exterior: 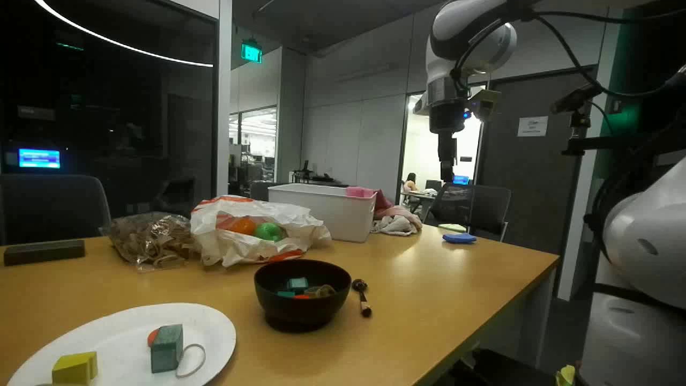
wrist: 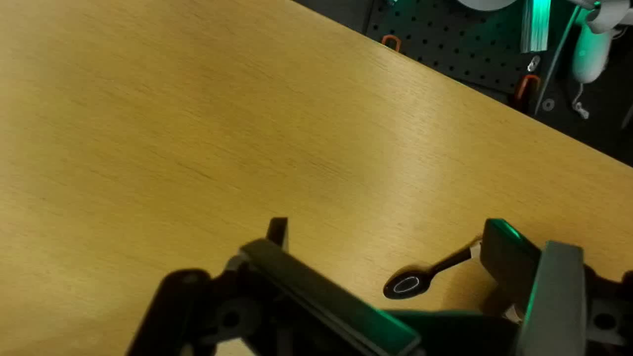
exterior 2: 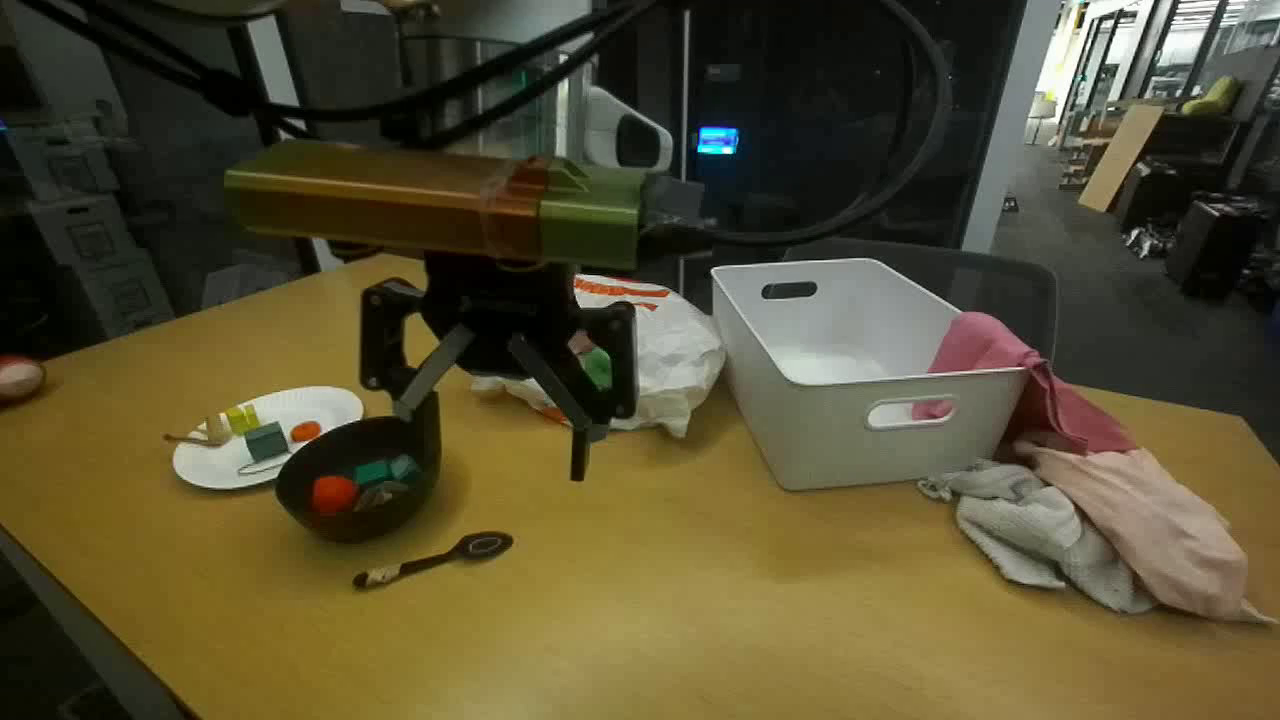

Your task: Pick up the black spoon from the table, put the spoon in the black bowl, mix the substance in the black bowl

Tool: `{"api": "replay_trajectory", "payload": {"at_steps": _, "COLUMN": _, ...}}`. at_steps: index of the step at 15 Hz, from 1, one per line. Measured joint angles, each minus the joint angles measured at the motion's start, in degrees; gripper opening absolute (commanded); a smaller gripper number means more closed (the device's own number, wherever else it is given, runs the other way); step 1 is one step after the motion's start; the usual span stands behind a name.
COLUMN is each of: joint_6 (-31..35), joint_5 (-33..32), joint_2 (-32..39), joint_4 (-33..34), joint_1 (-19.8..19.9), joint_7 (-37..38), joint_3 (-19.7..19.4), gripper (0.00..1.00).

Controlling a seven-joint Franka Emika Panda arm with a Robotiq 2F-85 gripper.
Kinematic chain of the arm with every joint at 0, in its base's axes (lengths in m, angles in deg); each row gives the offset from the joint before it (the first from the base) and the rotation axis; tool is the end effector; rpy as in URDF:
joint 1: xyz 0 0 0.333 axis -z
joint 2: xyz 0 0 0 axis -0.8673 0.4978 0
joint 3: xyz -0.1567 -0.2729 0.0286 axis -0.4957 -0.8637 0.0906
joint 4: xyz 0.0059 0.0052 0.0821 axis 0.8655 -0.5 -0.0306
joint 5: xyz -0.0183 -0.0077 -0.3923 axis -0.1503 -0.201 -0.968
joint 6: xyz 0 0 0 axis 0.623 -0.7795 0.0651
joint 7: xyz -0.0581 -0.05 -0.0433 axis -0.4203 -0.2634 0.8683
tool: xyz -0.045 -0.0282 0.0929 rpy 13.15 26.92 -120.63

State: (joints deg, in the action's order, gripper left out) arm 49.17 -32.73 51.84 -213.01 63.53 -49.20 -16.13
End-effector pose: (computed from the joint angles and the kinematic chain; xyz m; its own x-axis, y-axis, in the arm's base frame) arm 0.3337 -0.1681 0.5336 0.9535 0.2763 -0.1207 0.2710 -0.9608 -0.0587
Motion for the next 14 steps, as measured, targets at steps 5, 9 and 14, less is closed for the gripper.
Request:
{"api": "replay_trajectory", "payload": {"at_steps": 5, "joint_6": -0.7, "joint_5": 1.3, "joint_2": 0.0, "joint_4": -0.8, "joint_1": 0.0, "joint_7": 0.0, "joint_3": 0.0, "gripper": 1.0}}
{"api": "replay_trajectory", "payload": {"at_steps": 9, "joint_6": -1.7, "joint_5": 6.1, "joint_2": -0.7, "joint_4": -4.2, "joint_1": 0.4, "joint_7": 0.1, "joint_3": -0.6, "gripper": 1.0}}
{"api": "replay_trajectory", "payload": {"at_steps": 14, "joint_6": 3.6, "joint_5": 10.0, "joint_2": -5.3, "joint_4": -14.3, "joint_1": 2.2, "joint_7": 0.4, "joint_3": -0.9, "gripper": 1.0}}
